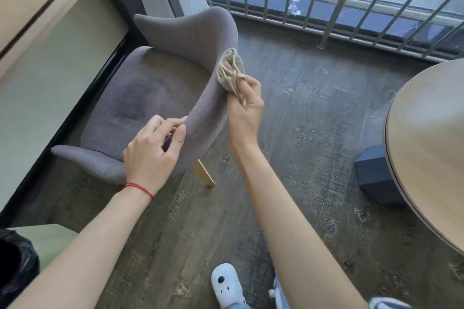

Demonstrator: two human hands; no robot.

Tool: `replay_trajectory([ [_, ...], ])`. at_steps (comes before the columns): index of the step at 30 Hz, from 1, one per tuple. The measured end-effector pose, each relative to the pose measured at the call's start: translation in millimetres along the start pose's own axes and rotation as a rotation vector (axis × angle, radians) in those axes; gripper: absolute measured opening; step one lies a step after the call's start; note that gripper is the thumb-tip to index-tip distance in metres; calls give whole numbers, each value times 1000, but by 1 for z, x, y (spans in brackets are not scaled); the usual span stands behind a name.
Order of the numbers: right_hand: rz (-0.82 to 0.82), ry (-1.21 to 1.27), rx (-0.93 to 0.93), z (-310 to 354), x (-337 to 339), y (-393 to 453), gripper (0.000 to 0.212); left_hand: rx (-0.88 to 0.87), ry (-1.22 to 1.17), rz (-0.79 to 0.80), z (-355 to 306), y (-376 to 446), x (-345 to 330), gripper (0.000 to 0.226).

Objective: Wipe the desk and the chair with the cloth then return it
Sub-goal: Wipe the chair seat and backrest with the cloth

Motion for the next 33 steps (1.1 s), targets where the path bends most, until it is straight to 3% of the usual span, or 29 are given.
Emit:
replay_trajectory([
  [3, -14, 39, -76, -11, -9, -22, 32, 12, 1, -9, 0, -2, 0, 33],
  [6, 191, -88, -58, -23, -1, -64, 24, 23, 3, -9, -1, -3, -1, 33],
  [8, 277, -151, -7, -20, 5, -78, 30, 17, 4, -12, 0, -2, -1, 35],
  [12, 18, -38, -30, -9, 9, -47, 31, 48, -7, -9, -1, -2, 0, 33],
  [15, 55, -200, 19, -4, -14, -59, 37, 114, -3, 63, -1, -1, 1, 26],
  [19, 235, -351, 165, 10, -3, -90, 38, 352, -426, 180, 1, -7, 21, 20],
  [24, 316, -396, 419, 58, -14, -113, 48, 406, -894, 507, -48, -13, 41, 52],
  [26, 474, -426, 473, 76, -31, -116, 46, 467, -963, 440, -53, -4, 56, 30],
  [28, 639, -322, 376, 94, -38, -112, 44, 551, -934, 260, -44, 3, 78, 9],
  [31, 638, -221, 125, 125, -44, -96, 32, 662, -999, 163, -37, 0, 114, 26],
  [33, 592, -413, 24, 142, -62, -88, 33, 697, -1097, 88, -36, -5, 148, 34],
])
Point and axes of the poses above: each hand's wrist, its own y-axis towards the middle knuckle, its own x-axis out of the back of the hand, z = x × y, the point moved 7 cm from there along y, towards the middle knuckle, and after that the axes turned 2 degrees about -y, right-handed, at the moved point
